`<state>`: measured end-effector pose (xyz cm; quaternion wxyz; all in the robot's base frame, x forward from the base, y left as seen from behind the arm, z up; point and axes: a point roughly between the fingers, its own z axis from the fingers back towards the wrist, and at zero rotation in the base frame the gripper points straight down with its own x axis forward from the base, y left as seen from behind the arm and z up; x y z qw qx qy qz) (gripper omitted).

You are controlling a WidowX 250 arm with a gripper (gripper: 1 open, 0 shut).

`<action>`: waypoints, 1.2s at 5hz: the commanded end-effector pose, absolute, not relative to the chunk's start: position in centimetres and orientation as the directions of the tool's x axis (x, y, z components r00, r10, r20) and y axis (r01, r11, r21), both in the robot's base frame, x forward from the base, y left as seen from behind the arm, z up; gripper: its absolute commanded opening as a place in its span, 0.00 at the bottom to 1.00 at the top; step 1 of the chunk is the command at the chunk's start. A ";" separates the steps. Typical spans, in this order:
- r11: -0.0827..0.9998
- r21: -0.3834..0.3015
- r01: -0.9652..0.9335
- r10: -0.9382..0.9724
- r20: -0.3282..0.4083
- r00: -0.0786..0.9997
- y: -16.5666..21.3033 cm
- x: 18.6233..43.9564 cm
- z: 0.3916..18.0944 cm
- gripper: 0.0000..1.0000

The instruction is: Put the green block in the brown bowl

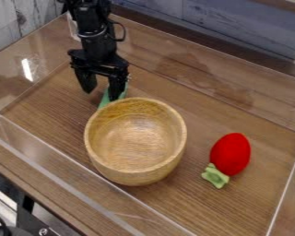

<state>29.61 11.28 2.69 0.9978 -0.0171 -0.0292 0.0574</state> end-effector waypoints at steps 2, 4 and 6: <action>0.991 -0.029 -0.133 0.134 0.056 0.989 10.9 30.1 1.4 1.00; 0.999 -0.024 0.039 -0.038 0.040 0.998 8.9 30.5 0.6 1.00; 1.000 -0.027 0.004 -0.004 0.028 1.000 8.8 30.8 2.4 0.00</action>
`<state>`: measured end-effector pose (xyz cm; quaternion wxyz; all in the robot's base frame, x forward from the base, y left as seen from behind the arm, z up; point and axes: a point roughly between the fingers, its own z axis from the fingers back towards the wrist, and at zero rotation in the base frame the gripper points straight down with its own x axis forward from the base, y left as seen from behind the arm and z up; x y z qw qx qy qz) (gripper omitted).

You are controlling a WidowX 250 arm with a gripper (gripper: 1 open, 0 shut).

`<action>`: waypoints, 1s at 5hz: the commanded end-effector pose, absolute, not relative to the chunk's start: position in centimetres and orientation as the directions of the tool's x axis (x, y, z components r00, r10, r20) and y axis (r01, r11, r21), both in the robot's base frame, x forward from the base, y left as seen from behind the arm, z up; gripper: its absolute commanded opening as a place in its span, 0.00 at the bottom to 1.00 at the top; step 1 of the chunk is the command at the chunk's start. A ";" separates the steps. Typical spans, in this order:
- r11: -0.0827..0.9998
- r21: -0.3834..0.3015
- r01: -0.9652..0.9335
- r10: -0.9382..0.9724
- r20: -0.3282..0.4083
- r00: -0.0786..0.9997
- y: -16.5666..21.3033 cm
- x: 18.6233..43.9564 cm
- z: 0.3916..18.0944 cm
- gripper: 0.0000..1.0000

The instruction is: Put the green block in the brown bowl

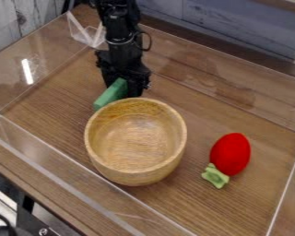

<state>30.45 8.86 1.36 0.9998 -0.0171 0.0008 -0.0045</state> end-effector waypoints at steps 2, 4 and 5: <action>0.996 -0.033 -0.079 0.082 0.075 0.994 6.8 29.6 7.8 0.00; 0.995 -0.040 -0.090 0.093 0.091 0.991 3.5 26.6 10.7 0.00; 0.998 -0.034 -0.058 0.060 0.071 0.996 1.7 25.3 8.7 0.00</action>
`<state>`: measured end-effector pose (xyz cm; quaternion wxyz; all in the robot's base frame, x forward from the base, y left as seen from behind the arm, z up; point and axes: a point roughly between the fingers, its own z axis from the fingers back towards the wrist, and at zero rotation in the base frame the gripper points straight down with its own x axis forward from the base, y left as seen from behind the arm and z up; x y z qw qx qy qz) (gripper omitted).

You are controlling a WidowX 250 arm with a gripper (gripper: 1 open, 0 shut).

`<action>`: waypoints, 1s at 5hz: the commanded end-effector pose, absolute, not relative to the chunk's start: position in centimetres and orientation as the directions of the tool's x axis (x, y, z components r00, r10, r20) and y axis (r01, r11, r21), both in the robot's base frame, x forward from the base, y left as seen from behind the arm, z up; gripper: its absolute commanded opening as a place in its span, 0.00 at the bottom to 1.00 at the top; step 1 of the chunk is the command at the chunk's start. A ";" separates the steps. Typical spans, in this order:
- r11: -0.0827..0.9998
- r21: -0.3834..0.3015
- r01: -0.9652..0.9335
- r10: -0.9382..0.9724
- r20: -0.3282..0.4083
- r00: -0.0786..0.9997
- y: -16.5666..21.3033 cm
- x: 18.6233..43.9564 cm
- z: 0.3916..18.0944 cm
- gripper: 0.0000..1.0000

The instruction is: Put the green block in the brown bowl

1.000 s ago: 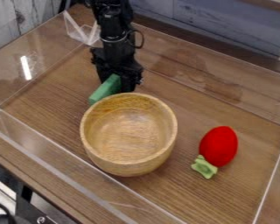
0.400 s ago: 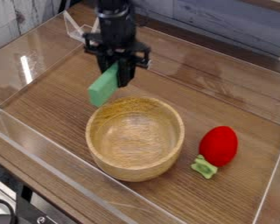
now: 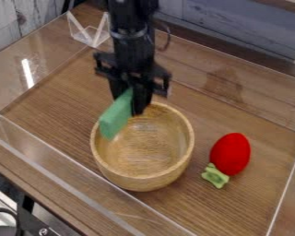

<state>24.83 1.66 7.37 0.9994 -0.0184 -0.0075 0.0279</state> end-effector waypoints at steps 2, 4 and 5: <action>0.996 -0.023 -0.088 0.090 0.062 0.994 1.7 23.8 4.8 0.00; 0.990 -0.014 -0.143 0.143 0.075 0.987 3.6 24.8 5.2 1.00; 0.984 -0.018 -0.175 0.176 0.075 0.982 3.4 25.2 6.4 0.00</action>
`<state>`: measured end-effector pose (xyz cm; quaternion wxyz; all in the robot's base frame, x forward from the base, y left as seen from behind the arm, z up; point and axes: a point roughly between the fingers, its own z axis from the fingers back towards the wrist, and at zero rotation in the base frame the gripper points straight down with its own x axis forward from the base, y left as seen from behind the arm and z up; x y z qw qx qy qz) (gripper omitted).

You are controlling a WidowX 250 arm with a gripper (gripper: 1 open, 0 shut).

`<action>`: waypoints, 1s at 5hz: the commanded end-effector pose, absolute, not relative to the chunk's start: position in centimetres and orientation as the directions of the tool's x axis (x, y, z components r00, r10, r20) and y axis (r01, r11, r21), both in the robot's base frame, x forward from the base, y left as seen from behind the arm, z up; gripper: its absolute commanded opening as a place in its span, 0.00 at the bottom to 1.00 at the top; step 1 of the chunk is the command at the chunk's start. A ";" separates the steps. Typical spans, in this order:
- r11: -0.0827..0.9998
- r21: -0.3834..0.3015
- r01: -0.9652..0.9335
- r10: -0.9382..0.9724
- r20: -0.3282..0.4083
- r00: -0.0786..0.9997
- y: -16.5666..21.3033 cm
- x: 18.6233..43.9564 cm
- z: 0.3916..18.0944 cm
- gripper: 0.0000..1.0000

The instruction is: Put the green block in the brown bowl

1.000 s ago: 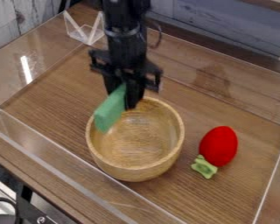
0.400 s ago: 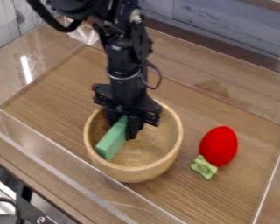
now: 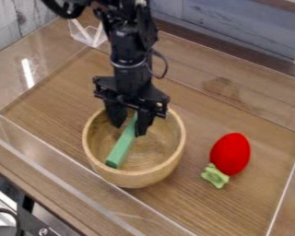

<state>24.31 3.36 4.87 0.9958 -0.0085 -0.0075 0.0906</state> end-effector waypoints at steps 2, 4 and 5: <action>0.977 -0.014 -0.212 0.213 0.079 0.974 0.5 26.3 6.7 0.00; 0.973 -0.016 -0.230 0.230 0.088 0.969 -0.8 26.0 6.8 0.00; 0.968 -0.016 -0.251 0.251 0.095 0.963 -0.9 25.4 7.4 0.00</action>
